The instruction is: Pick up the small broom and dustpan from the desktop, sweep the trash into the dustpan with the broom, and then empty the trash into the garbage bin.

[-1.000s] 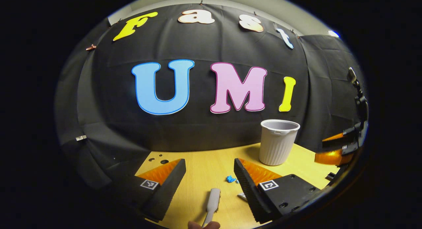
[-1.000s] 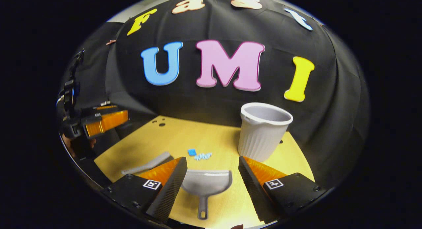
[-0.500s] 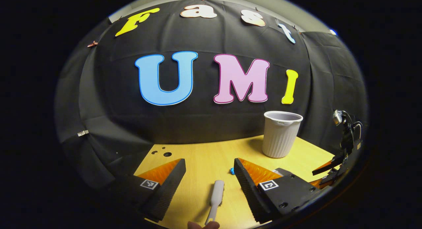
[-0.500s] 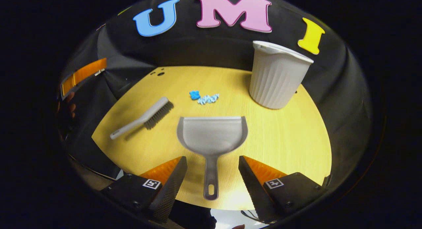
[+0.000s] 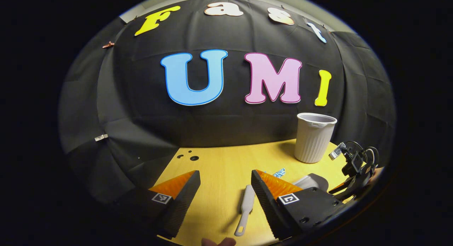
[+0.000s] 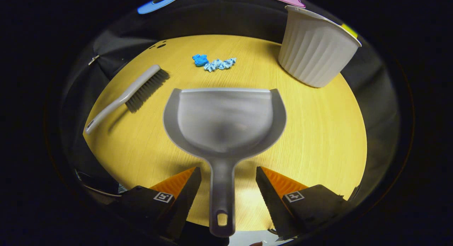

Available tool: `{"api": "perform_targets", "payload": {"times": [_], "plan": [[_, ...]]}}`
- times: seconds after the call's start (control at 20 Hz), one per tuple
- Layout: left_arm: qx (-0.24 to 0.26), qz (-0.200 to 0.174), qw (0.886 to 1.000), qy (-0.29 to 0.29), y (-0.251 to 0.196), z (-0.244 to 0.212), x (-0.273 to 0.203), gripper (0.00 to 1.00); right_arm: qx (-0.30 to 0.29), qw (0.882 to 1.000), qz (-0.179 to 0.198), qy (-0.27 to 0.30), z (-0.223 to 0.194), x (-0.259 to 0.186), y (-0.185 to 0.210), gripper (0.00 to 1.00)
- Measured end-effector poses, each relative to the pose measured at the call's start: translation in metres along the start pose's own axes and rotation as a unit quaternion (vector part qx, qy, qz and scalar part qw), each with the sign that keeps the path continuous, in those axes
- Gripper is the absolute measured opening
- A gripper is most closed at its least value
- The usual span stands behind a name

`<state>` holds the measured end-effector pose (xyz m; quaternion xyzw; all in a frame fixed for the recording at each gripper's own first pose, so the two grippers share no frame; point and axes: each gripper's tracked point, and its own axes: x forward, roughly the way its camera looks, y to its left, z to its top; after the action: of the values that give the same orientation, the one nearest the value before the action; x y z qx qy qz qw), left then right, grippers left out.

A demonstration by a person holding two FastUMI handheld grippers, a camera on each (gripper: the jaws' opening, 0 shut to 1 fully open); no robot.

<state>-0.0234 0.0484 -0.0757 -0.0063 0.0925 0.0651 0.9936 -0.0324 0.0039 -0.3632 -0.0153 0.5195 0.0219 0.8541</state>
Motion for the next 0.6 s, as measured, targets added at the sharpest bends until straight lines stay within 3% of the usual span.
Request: {"api": "perform_targets", "payload": {"times": [0.6], "plan": [[-0.013, 0.014, 1.0, 0.015, 0.001, -0.014, 0.003, 0.91, 0.029, 0.999, 0.0, 0.04, 0.008, 0.024, 0.003, 0.9]]}}
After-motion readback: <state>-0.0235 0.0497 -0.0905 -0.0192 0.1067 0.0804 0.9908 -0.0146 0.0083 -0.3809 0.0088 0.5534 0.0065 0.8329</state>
